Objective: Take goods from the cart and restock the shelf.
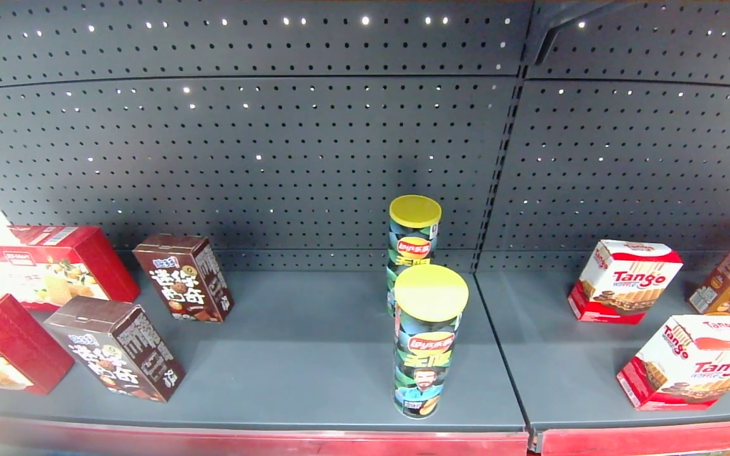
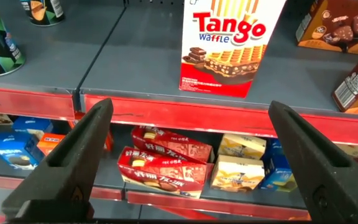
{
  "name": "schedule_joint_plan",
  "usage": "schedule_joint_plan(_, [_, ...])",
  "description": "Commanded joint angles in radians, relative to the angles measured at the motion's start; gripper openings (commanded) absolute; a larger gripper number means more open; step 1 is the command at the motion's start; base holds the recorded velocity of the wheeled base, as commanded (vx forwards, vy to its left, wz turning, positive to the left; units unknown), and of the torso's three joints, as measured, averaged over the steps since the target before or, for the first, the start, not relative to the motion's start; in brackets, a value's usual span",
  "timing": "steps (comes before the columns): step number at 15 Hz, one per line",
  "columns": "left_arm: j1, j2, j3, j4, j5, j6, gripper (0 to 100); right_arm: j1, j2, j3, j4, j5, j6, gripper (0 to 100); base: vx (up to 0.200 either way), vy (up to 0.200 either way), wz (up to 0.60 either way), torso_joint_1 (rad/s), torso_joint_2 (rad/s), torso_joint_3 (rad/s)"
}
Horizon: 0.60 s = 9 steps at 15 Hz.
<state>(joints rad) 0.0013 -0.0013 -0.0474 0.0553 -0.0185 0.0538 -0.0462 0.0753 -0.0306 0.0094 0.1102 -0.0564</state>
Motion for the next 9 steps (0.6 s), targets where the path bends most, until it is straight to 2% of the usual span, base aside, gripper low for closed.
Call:
schedule_joint_plan(1, [0.0,0.003,0.0,0.0,0.0,0.0,100,0.0,0.001,0.001,-0.002,-0.007,0.001,100,0.0,0.0,0.0,0.0,0.0,0.0])
schedule_joint_plan(9, [0.0,0.003,0.0,0.0,0.0,-0.002,100,0.0,0.001,0.008,-0.017,-0.023,-0.002,100,0.0,0.0,0.0,0.0,0.0,0.0])
